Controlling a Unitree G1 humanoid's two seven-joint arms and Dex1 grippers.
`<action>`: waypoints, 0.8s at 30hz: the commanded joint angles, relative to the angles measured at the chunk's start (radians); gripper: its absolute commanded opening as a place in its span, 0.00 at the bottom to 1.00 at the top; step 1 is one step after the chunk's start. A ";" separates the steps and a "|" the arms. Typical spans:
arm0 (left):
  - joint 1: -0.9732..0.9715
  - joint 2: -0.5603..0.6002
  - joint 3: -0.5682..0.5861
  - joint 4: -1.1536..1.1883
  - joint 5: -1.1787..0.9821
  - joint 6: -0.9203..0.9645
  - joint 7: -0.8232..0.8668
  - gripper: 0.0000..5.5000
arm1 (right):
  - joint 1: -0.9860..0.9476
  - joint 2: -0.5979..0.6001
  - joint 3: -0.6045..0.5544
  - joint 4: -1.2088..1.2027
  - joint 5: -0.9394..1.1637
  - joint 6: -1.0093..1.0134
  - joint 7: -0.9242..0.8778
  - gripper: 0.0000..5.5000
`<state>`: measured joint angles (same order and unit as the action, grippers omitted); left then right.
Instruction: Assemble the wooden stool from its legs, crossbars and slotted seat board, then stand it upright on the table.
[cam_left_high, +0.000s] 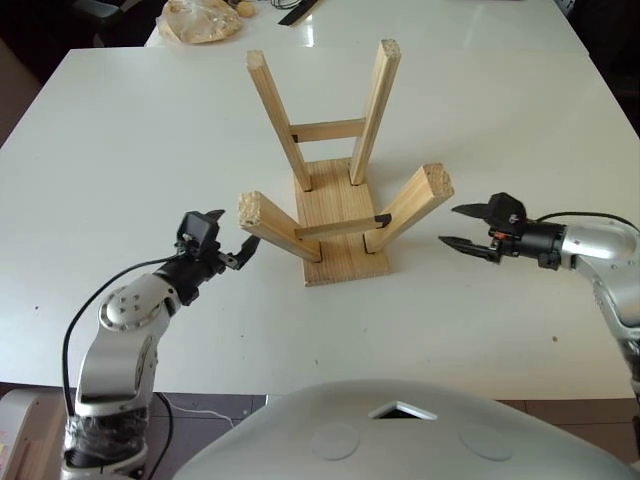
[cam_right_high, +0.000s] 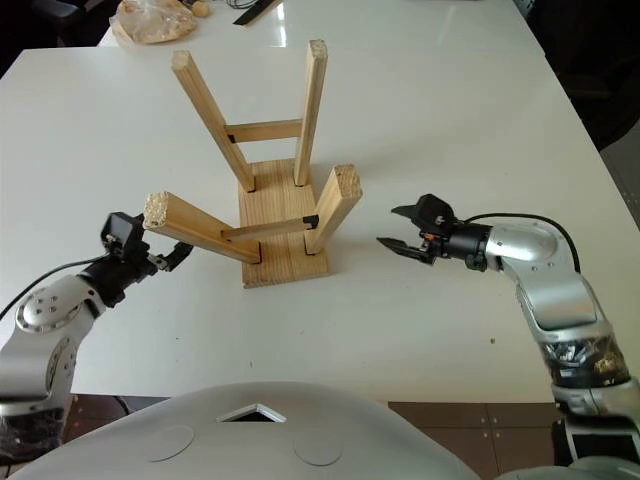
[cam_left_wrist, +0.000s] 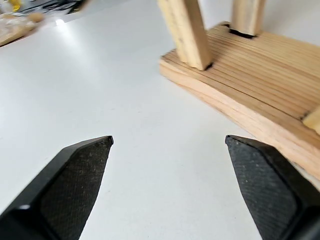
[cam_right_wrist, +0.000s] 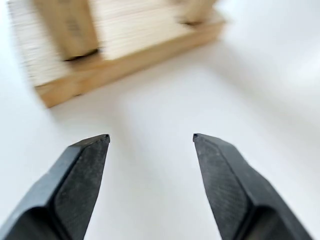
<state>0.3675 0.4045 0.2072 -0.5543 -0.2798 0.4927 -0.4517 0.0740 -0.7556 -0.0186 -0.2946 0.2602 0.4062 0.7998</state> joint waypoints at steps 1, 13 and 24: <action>0.087 -0.215 -0.038 -0.234 -0.055 0.051 0.209 0.76 | 0.101 0.269 -0.105 -0.282 0.018 0.176 -0.373 0.62; 0.086 -0.241 -0.148 -0.370 0.226 -0.056 0.382 0.60 | 0.108 0.506 -0.102 -0.480 -0.062 0.321 -0.728 0.62; 0.004 -0.221 -0.465 -0.385 0.393 0.013 0.369 0.60 | -0.028 0.541 0.409 -0.530 -0.141 0.489 -0.720 0.62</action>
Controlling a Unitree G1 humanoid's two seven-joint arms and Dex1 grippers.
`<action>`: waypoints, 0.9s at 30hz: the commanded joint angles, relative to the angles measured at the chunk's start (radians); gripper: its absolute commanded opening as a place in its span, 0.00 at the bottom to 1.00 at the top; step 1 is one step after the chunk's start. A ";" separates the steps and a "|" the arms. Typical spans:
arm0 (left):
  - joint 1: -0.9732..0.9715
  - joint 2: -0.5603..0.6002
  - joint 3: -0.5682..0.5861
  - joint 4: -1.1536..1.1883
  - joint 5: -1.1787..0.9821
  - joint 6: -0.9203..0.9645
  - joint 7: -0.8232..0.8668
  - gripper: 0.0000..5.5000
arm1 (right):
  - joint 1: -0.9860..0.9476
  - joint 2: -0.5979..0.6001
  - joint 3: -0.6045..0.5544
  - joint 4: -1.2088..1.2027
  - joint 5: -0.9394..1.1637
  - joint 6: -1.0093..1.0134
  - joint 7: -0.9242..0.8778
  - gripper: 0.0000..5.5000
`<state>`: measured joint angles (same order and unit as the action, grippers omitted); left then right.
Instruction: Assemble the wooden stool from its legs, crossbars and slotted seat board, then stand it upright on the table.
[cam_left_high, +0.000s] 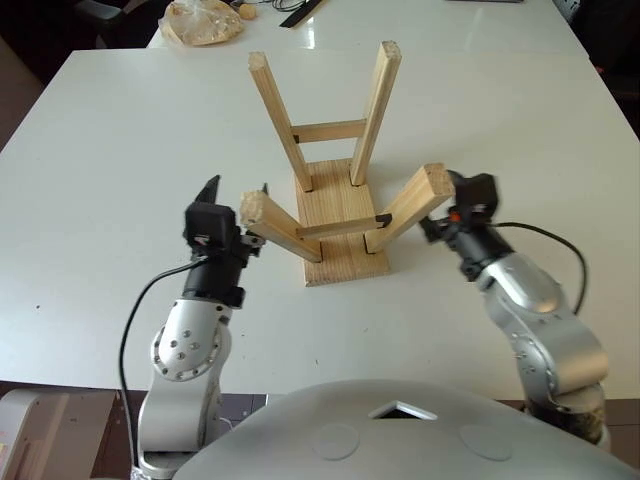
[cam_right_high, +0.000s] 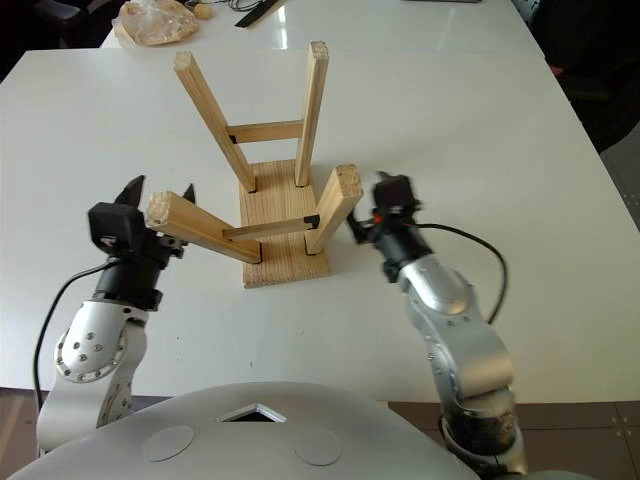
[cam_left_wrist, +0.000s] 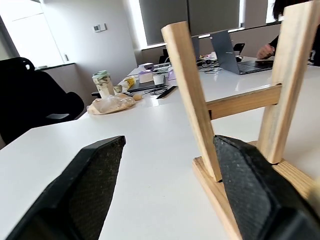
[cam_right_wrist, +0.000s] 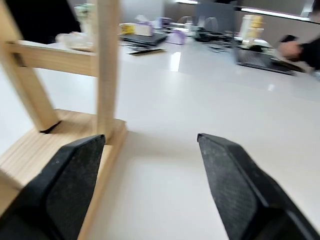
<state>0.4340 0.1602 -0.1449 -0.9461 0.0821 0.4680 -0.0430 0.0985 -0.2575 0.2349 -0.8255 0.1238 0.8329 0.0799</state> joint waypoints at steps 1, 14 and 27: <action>-0.071 0.026 -0.115 0.010 0.038 0.047 -0.044 0.60 | -0.055 0.042 0.172 0.004 -0.016 0.070 -0.002 0.62; 0.033 0.087 0.085 0.310 -0.003 -0.144 -0.096 0.60 | -0.010 -0.098 -0.081 0.193 -0.095 -0.096 0.069 0.62; 0.085 0.239 -0.008 0.631 0.059 -0.490 -0.270 0.60 | 0.232 -0.492 0.017 0.220 -0.068 -0.262 0.539 0.62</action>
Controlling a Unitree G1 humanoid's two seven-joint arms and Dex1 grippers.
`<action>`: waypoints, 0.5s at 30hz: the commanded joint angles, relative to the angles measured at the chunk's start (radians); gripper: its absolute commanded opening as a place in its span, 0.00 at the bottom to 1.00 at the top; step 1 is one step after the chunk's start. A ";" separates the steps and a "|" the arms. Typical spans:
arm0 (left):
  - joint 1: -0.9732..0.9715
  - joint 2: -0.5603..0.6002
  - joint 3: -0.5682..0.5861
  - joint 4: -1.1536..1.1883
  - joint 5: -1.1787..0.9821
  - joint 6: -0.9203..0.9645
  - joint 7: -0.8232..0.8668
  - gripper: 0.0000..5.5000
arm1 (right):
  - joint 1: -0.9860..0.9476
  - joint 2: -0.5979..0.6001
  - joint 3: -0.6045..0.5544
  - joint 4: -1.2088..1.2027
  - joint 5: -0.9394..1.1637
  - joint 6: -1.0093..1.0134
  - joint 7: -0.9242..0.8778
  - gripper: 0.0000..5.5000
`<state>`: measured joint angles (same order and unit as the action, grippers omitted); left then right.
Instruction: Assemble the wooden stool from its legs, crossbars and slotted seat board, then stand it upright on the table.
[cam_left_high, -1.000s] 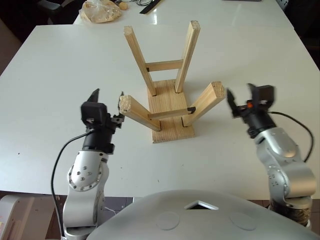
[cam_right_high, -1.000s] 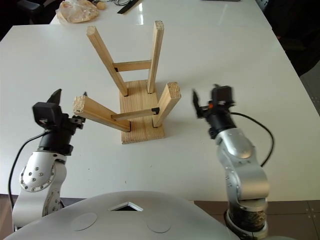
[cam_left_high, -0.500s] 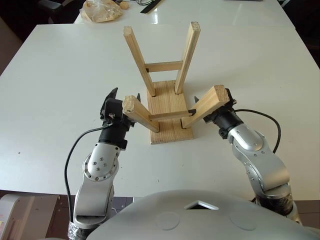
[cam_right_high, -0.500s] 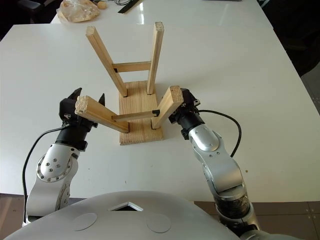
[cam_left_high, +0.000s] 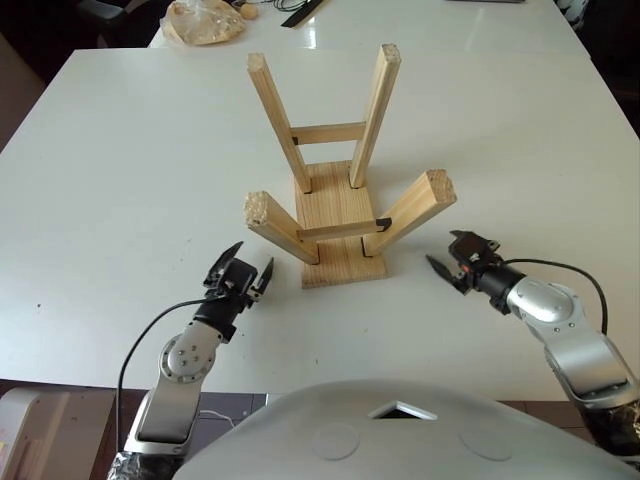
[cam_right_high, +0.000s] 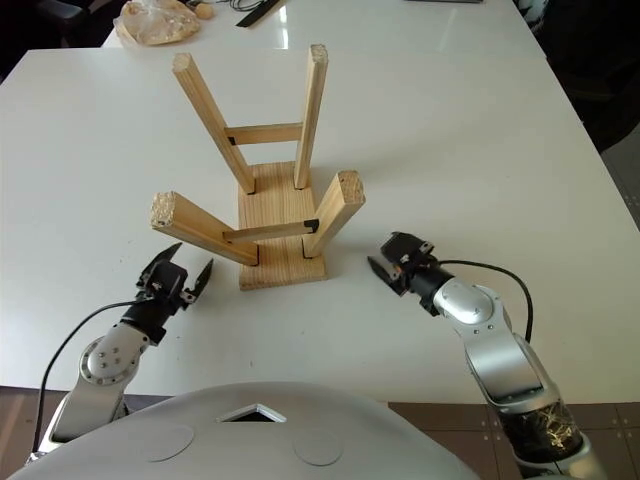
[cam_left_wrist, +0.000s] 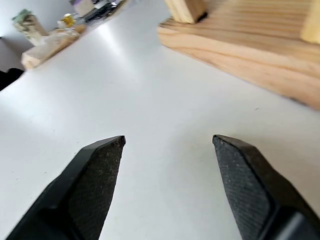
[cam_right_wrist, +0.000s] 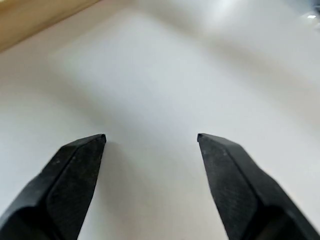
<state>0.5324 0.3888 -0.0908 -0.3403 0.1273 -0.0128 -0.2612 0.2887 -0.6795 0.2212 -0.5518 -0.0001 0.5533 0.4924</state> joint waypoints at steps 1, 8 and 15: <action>-0.022 0.011 -0.077 0.025 0.017 -0.015 -0.063 0.60 | 0.040 -0.089 0.028 -0.071 0.079 0.018 0.168 0.62; -0.089 0.017 -0.177 0.031 0.036 -0.051 -0.134 0.60 | -0.128 -0.068 0.080 0.039 0.058 -0.046 0.237 0.62; -0.191 0.025 -0.110 0.106 0.014 -0.051 -0.125 0.60 | -0.171 -0.074 -0.065 0.191 0.099 -0.111 0.241 0.62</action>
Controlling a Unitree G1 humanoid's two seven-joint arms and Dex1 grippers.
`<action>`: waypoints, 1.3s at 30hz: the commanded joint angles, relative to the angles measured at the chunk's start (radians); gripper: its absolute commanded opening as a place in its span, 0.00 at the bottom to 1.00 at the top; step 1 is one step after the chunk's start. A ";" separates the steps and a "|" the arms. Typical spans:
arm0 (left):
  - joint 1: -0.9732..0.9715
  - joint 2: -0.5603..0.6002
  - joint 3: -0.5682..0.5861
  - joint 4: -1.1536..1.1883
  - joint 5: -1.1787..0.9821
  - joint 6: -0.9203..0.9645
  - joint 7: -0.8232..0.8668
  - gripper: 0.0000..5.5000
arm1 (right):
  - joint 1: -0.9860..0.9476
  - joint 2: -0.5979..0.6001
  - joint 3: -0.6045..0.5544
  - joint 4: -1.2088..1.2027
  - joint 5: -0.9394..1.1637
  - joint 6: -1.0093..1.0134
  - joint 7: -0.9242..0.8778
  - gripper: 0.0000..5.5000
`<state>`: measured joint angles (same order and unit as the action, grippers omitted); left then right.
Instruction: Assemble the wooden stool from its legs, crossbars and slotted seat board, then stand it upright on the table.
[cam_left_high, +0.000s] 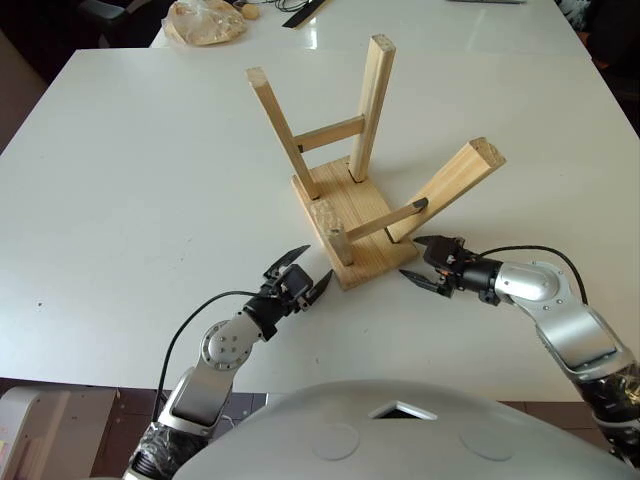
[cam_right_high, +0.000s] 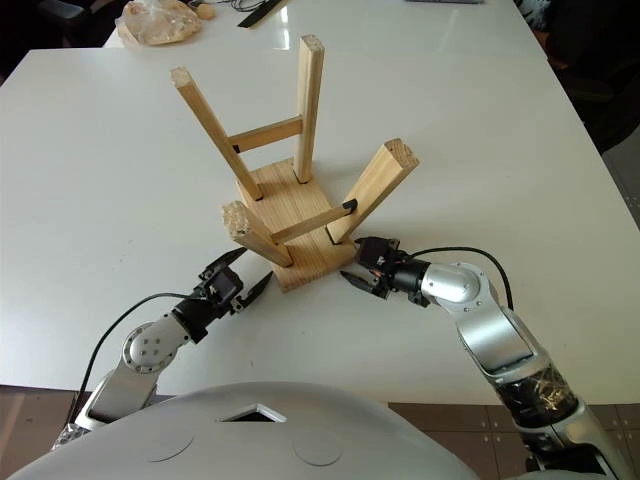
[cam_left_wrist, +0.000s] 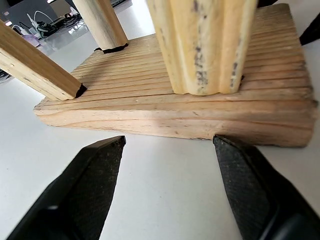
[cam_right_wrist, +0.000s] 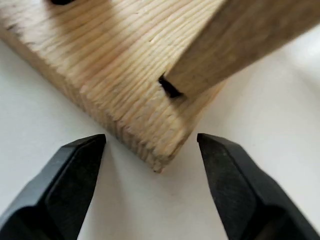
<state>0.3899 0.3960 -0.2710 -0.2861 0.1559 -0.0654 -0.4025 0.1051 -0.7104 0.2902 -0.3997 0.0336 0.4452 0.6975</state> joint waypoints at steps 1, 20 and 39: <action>-0.058 0.018 0.093 0.065 -0.022 0.004 0.024 0.60 | 0.013 -0.050 -0.188 0.051 0.096 0.002 0.047 0.62; -0.141 0.012 0.150 0.204 -0.029 -0.007 0.032 0.59 | -0.595 0.208 -0.688 -0.149 1.251 0.310 -0.470 0.44; -0.181 0.002 0.103 0.234 -0.003 0.001 0.032 0.59 | -0.384 0.209 -0.318 -0.141 0.838 0.116 -0.257 0.44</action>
<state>0.2013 0.3976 -0.1588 -0.0672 0.1370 -0.0819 -0.3704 -0.2610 -0.5033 -0.0082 -0.5711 0.8078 0.4822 0.4420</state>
